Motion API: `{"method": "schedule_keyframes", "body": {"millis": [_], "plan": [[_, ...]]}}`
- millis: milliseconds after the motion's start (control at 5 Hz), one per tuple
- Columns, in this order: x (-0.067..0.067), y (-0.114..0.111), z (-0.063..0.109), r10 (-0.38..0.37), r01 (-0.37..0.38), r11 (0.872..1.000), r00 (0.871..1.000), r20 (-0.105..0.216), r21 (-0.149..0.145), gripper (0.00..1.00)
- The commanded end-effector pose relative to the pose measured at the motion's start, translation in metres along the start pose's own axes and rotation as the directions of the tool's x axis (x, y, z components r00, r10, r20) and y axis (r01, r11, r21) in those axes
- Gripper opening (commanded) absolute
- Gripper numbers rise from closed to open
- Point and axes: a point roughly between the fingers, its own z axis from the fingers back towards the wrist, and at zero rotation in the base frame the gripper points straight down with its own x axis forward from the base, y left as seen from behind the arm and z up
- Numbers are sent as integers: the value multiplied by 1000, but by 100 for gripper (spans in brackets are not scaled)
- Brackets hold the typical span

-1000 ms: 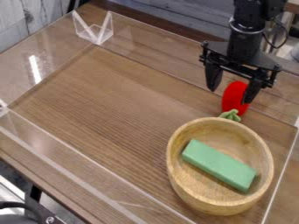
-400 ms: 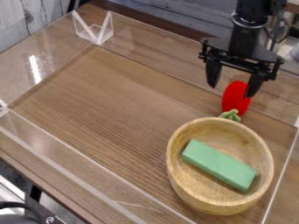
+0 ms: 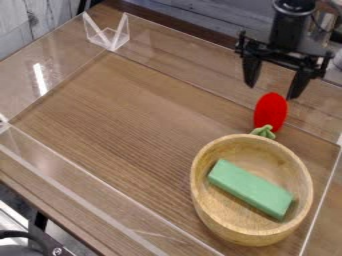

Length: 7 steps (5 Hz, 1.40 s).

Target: Move the red fruit to the left

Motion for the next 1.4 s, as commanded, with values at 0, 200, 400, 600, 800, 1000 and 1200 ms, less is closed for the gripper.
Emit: {"method": "schedule_keyframes", "body": {"millis": [0, 200, 400, 600, 800, 1000, 1200], "plan": [[9, -5, 7, 18, -17, 1000, 999, 41, -7, 100], [7, -6, -3, 38, -38, 999, 999, 23, 4, 100], [7, -7, -15, 34, -34, 999, 999, 8, 7, 100], [7, 1, -16, 85, -85, 996, 996, 1, 19, 0], [11, 22, -1, 149, -150, 988, 988, 26, 22, 0], [19, 41, 19, 171, -172, 985, 984, 56, 14, 0], [21, 37, 27, 175, -175, 985, 983, 63, 3, 0]]}}
